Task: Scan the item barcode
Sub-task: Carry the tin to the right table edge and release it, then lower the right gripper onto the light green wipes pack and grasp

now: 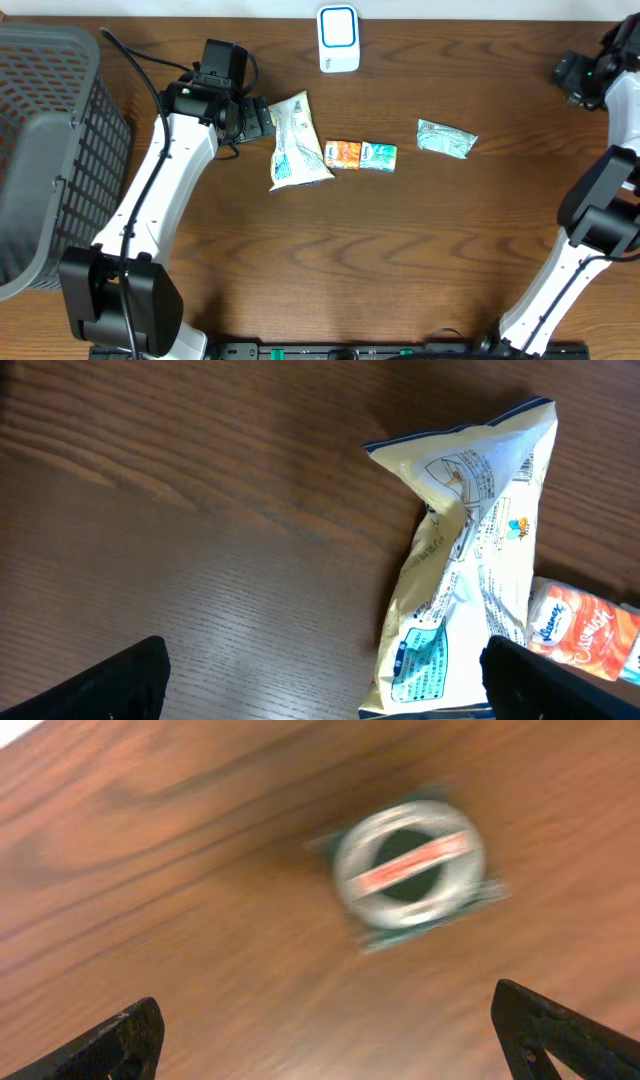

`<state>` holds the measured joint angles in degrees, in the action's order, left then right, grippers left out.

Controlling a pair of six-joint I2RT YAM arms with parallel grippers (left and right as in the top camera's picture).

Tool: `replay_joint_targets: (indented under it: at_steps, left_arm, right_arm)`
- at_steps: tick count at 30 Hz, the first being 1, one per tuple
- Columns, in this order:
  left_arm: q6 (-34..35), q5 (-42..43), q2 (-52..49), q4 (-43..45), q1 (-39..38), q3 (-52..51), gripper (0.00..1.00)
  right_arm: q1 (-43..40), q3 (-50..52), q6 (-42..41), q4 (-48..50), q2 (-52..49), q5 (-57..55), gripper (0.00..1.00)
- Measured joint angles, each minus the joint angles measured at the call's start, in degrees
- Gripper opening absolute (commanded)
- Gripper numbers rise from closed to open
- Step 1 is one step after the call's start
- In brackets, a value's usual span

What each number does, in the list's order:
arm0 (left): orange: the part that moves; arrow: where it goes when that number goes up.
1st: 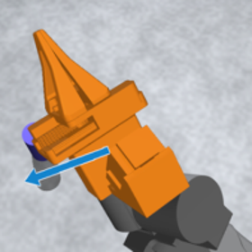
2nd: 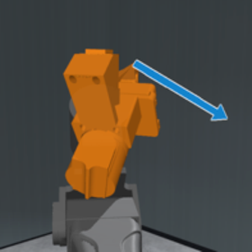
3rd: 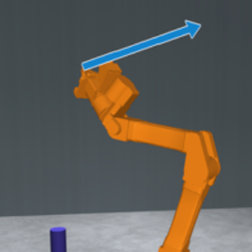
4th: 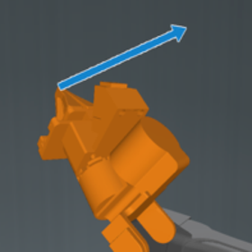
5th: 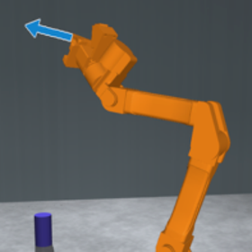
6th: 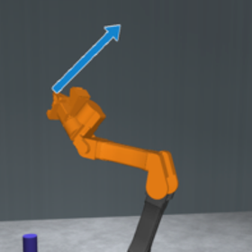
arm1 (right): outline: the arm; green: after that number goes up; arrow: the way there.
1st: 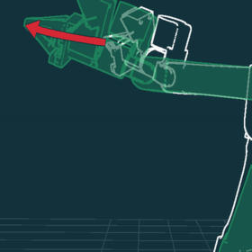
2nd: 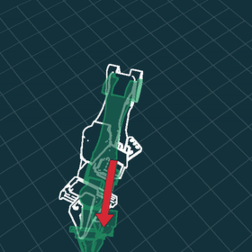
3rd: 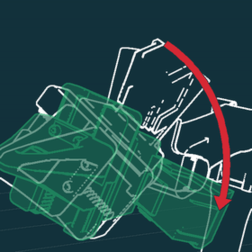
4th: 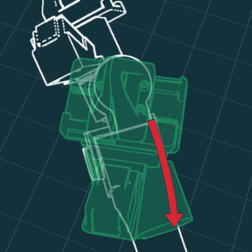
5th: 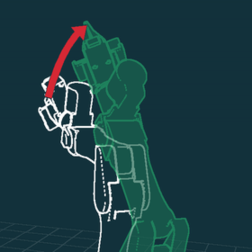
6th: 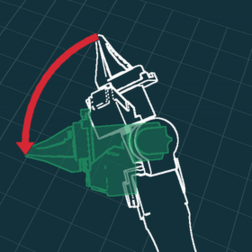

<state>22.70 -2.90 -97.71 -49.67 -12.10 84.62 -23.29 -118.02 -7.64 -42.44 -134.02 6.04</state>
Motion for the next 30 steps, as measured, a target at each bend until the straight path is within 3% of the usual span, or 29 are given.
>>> replay_joint_targets:
  at_steps: [3,10,17,21,24,25,26,30]
  left_arm:
    - [0.0,0.0,0.0,0.0,0.0,0.0,0.98]
    - [0.0,0.0,0.0,0.0,0.0,0.0,0.98]
    - [0.0,0.0,0.0,0.0,0.0,0.0,0.97]
    - [0.0,0.0,0.0,0.0,0.0,0.0,0.98]
    - [0.0,0.0,0.0,0.0,0.0,0.0,0.98]
    - [0.0,0.0,0.0,0.0,0.0,0.0,0.98]
    - [0.0,0.0,0.0,0.0,0.0,0.0,0.98]
    - [0.0,0.0,0.0,0.0,0.0,0.0,0.98]
  right_arm:
    - [2.3,0.0,0.0,-2.6,0.0,8.7,0.99]
    - [8.6,0.0,0.9,-14.0,1.9,15.7,0.99]
    - [14.4,-0.3,14.6,-33.9,8.9,16.9,0.99]
    - [18.9,0.0,18.0,-35.2,8.6,13.9,0.99]
    - [22.7,2.4,15.6,-34.5,7.6,9.3,0.99]
    - [23.3,3.1,14.0,-34.1,7.3,8.5,0.89]
    - [24.3,4.3,11.0,-33.5,6.9,7.3,0.84]
    - [25.3,7.0,1.8,-30.6,6.8,5.9,0.76]
